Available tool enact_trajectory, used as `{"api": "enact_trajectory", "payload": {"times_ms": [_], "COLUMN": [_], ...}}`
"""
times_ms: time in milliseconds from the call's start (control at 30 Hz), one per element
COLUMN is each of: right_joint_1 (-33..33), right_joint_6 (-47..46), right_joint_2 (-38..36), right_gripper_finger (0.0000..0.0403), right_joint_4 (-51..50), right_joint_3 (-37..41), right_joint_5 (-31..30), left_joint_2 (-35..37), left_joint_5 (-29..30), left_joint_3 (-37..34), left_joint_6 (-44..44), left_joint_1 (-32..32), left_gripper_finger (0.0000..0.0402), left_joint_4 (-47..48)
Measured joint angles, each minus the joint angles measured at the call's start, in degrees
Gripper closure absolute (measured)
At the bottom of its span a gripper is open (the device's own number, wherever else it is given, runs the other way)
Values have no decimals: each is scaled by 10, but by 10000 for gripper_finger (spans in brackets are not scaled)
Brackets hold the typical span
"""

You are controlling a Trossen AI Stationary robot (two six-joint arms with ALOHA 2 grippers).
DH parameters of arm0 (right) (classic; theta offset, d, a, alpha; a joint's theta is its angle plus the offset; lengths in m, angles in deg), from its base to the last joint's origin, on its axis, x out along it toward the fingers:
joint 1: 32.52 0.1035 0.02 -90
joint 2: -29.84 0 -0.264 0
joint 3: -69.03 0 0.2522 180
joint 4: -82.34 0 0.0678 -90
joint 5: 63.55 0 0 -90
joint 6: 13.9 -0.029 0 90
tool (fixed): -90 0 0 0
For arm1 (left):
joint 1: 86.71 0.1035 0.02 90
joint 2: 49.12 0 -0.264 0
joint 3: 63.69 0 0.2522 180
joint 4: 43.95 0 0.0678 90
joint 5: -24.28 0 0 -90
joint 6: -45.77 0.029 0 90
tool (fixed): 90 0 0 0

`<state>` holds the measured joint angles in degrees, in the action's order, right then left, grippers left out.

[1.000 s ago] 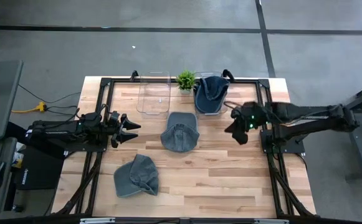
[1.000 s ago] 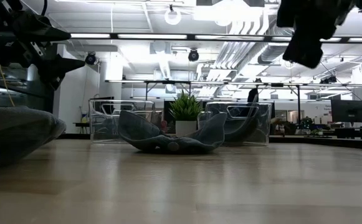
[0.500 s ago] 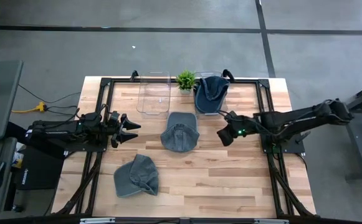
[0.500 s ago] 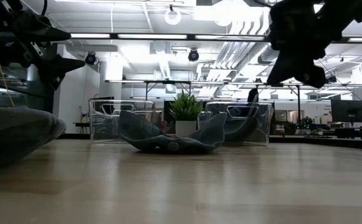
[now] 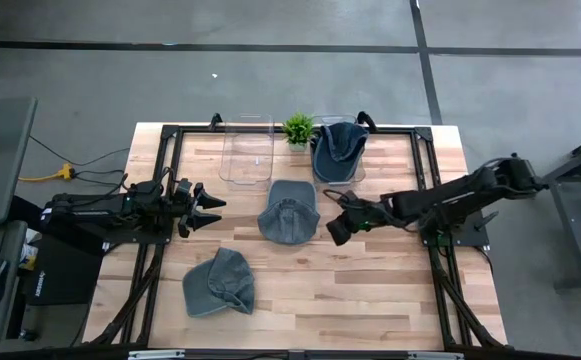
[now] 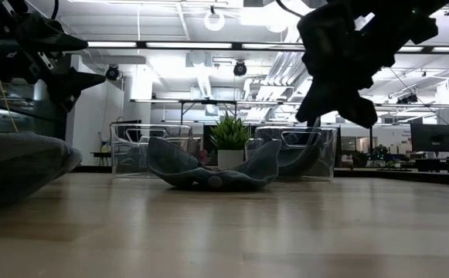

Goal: Pick & Place hat
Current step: Put the top gray cap into the left transparent bin

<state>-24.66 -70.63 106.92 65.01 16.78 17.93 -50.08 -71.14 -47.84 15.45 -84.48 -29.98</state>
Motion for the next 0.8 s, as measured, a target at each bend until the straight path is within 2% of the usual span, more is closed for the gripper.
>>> {"api": "enact_trajectory", "payload": {"times_ms": [167, 567, 667, 800], "right_joint_1": [14, 35, 35, 35], "right_joint_6": [-2, -62, -63, -85], "right_joint_2": [38, 124, 147, 168], "right_gripper_finger": [367, 157, 131, 124], "right_joint_4": [15, 104, 113, 112], "right_joint_3": [-14, -18, -27, -34], "right_joint_5": [-33, -85, -107, -132], "left_joint_2": [0, 0, 0, 0], "left_joint_5": [0, 0, 0, 0], "left_joint_3": [0, 0, 0, 0], "left_joint_6": [0, 0, 0, 0], "left_joint_1": [0, 0, 0, 0], "left_gripper_finger": [135, 135, 135, 135], "left_joint_4": [0, 0, 0, 0]}}
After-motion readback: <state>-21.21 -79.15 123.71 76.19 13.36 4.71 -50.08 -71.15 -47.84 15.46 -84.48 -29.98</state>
